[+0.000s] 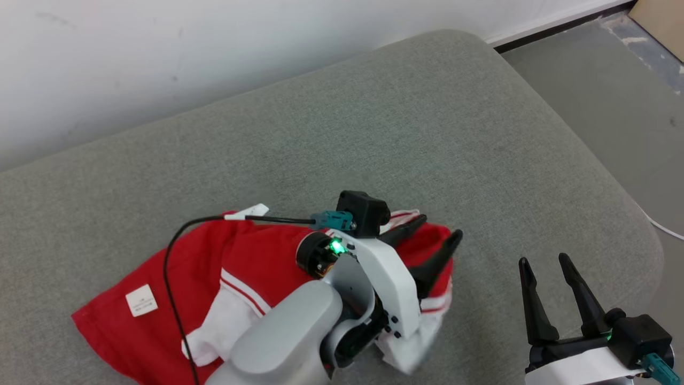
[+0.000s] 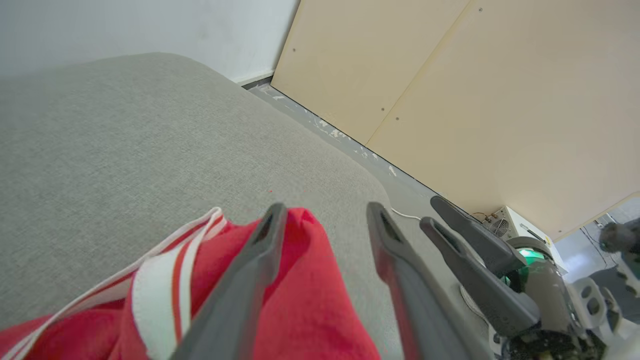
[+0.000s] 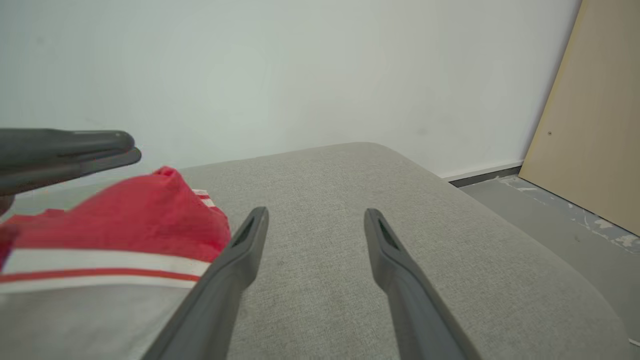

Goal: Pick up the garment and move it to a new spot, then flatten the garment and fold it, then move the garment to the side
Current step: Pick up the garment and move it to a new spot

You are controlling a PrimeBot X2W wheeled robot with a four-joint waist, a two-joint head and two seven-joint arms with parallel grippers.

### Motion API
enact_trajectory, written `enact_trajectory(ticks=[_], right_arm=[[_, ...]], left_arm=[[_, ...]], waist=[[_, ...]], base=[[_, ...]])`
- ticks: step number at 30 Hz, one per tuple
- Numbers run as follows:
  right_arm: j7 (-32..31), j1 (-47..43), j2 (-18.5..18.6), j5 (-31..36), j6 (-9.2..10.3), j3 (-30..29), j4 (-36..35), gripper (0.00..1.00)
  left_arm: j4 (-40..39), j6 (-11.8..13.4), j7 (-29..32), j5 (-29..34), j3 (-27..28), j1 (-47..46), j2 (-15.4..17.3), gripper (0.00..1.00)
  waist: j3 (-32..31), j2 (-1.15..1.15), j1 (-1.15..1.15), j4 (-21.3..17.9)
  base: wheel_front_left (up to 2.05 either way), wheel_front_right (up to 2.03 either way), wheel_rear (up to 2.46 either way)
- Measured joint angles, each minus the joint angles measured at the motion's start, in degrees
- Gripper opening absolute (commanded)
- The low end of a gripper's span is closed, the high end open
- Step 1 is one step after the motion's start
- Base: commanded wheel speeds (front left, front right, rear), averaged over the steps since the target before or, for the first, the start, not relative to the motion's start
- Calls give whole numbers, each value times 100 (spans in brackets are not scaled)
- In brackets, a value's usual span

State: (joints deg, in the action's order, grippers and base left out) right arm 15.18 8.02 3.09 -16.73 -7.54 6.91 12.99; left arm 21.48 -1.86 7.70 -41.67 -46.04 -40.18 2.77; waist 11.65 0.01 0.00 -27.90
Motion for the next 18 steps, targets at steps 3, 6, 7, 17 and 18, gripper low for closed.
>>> enact_trajectory(ticks=[3,6,7,17,18], right_arm=[[0,-36,-4,9,-1,-77,1,100],[0,-101,-5,52,0,-122,8,100],[0,-107,-8,62,0,-137,5,100],[0,-372,109,209,-1,-238,-13,100],[1,-410,126,223,-1,-254,-19,100]], left_arm=[[41,92,-294,-289,-283,-104,1,100],[97,178,-568,-390,-438,-208,-1,100],[138,194,-661,-388,-459,-230,-3,100],[188,604,-1747,-219,-102,168,443,100],[146,661,-1807,-215,-71,280,535,100]], waist=[[-11,0,0,28],[-75,0,0,125],[-99,0,0,168],[-469,0,0,731],[-509,0,0,801]], base=[[0,0,0],[0,0,0],[0,0,0],[0,0,0],[0,0,0]])
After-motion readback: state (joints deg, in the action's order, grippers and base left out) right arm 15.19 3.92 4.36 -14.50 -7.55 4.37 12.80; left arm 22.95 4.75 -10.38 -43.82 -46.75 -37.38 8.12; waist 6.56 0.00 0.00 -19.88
